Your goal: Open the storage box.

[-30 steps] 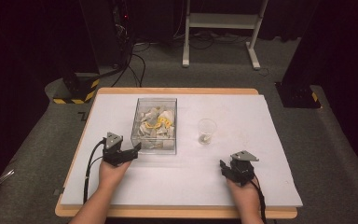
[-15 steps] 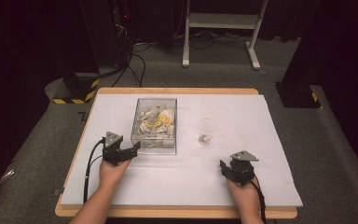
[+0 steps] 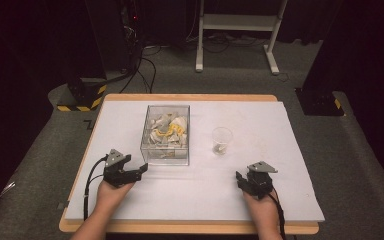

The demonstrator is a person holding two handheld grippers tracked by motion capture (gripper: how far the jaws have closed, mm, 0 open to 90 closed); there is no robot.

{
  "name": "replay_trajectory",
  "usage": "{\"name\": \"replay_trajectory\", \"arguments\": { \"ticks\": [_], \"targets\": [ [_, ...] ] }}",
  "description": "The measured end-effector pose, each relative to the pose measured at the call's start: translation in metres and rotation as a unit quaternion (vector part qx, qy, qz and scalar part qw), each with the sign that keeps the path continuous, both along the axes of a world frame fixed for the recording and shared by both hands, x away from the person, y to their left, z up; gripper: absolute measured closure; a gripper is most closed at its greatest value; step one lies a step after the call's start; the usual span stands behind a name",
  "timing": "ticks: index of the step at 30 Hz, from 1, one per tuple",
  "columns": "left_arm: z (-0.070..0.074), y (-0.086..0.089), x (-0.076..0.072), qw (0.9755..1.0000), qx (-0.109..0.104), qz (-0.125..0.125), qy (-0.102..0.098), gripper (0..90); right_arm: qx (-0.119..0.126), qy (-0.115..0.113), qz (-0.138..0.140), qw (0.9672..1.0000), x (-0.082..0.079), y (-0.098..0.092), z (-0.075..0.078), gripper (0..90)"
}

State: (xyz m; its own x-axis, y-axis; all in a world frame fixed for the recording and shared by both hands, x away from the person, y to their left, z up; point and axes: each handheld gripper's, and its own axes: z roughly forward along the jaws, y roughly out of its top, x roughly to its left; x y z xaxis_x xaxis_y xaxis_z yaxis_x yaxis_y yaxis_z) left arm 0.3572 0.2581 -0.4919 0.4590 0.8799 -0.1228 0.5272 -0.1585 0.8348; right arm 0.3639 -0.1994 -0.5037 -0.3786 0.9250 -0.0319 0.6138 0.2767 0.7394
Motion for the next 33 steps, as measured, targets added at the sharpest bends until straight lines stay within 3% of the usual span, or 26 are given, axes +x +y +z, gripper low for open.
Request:
{"name": "replay_trajectory", "arguments": {
  "ticks": [6, 11, 13, 15, 24, 33],
  "targets": [
    [-0.003, 0.016, -0.015, 0.9988, 0.024, -0.010, 0.042, 18.7, -0.001, -0.001, 0.000, 1.0000, 0.000, 0.000, 0.000, 44.5],
    [-0.011, 0.026, -0.022, 0.9951, 0.069, -0.003, 0.070, 15.6, -0.001, -0.001, 0.000, 1.0000, 0.000, 0.000, 0.000, 44.4],
    [-0.013, 0.025, -0.024, 0.9943, 0.079, 0.000, 0.071, 14.9, 0.000, 0.000, -0.001, 1.0000, 0.000, 0.000, 0.000, 44.3],
    [-0.014, 0.019, -0.026, 0.9922, 0.107, 0.006, 0.064, 14.5, -0.001, 0.000, -0.001, 1.0000, 0.000, 0.000, 0.000, 44.2],
    [-0.015, 0.020, -0.030, 0.9933, 0.102, 0.013, 0.053, 16.8, -0.002, -0.001, -0.004, 1.0000, 0.000, 0.001, 0.000, 43.4],
    [-0.015, 0.020, -0.030, 0.9935, 0.100, 0.010, 0.054, 17.4, -0.003, -0.001, -0.004, 1.0000, -0.001, 0.001, 0.000, 43.2]
  ]
}}
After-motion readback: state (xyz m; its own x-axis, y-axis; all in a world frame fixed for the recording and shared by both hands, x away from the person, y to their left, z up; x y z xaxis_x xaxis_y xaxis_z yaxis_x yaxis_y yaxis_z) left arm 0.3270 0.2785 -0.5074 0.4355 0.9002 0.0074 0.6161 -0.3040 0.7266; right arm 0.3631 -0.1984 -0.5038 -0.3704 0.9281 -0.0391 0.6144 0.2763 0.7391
